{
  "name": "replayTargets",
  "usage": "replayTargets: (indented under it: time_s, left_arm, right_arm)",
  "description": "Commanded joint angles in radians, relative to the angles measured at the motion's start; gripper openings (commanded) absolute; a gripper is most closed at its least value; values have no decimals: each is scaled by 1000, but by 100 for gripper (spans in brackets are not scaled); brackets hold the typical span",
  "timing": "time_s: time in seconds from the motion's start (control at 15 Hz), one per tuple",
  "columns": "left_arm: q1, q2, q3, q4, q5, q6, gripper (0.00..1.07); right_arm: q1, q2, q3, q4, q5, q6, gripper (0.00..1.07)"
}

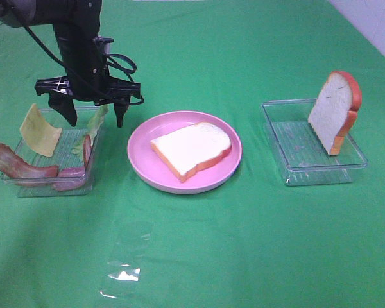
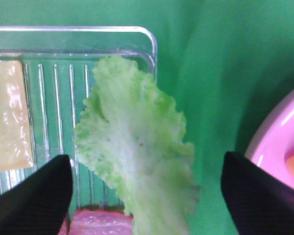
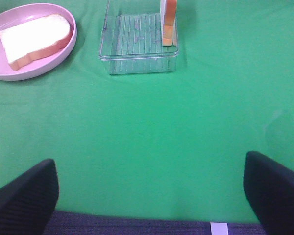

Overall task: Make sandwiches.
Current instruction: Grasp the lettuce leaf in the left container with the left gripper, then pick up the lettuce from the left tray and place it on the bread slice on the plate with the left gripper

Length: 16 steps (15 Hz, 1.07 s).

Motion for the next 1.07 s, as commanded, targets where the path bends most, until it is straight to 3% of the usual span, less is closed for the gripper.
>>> replayTargets:
  time_s: [0.07, 0.2, 0.27, 0.4, 0.53, 1.07]
  left_arm:
    - [3, 2, -2, 6, -3, -14, 53]
    - [3, 1, -2, 6, 1, -14, 33]
    - [3, 1, -2, 6, 4, -14, 28]
    - [3, 1, -2, 6, 13, -14, 5]
    - [0, 1, -2, 6, 12, -13, 0]
    - [0, -45, -61, 44, 63, -13, 0]
  right_arm:
    - [-6, -28, 3, 0, -10, -2, 98]
    - [-6, -28, 3, 0, -10, -2, 98]
    - [-6, -28, 3, 0, -10, -2, 98]
    - [-6, -28, 3, 0, -10, -2, 98]
    - [-6, -28, 3, 0, -10, -2, 98]
    - [-6, -28, 3, 0, -10, -2, 98]
